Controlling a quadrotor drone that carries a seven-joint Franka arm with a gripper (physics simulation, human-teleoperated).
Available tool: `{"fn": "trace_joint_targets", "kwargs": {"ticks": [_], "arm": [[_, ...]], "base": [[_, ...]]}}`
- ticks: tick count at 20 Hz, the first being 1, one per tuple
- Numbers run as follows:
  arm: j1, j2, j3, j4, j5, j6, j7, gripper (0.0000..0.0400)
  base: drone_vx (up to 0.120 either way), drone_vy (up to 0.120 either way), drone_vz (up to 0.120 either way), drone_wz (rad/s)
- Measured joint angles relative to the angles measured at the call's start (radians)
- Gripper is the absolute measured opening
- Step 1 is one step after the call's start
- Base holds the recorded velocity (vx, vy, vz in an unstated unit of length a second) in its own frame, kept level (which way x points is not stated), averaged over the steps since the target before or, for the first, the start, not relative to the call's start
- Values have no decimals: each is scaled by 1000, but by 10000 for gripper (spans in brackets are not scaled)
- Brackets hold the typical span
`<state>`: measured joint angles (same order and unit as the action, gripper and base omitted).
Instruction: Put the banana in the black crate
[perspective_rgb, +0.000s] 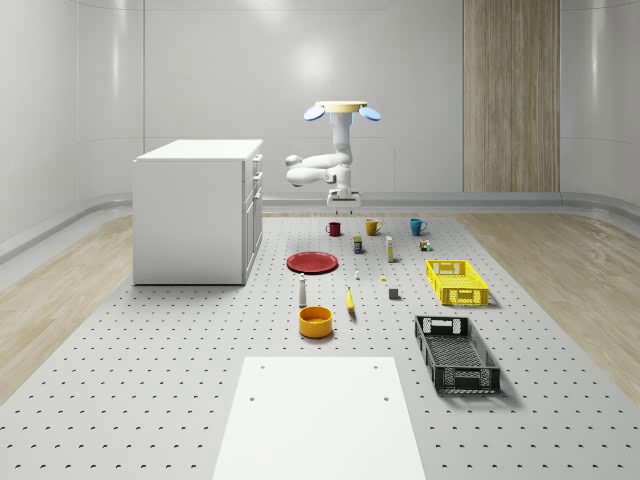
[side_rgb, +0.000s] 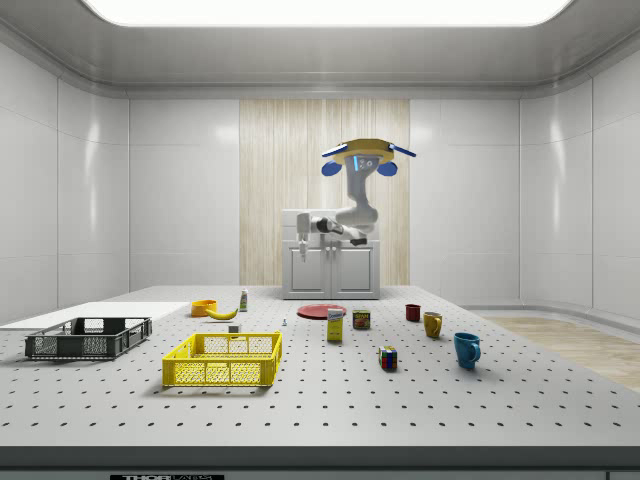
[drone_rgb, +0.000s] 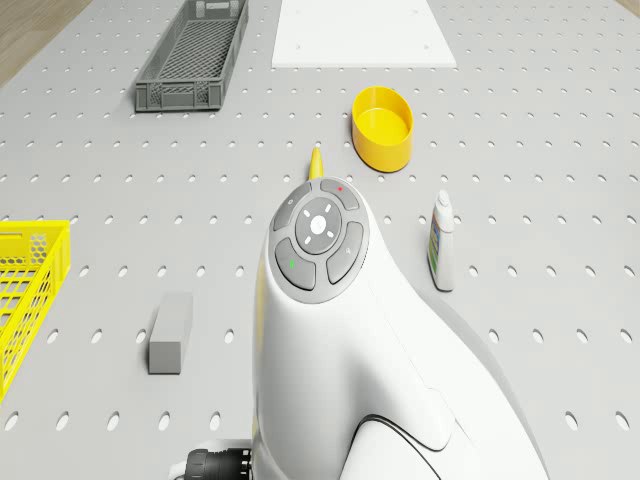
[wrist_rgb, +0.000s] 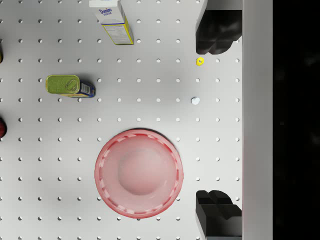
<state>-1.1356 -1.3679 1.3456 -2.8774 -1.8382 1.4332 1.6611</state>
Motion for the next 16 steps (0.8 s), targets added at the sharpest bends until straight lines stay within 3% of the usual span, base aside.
{"fn": "trace_joint_targets", "kwargs": {"ticks": [16], "arm": [[-11, -45, 9, 2, 20, 42, 10, 400]], "base": [[120, 0, -120, 0]]}}
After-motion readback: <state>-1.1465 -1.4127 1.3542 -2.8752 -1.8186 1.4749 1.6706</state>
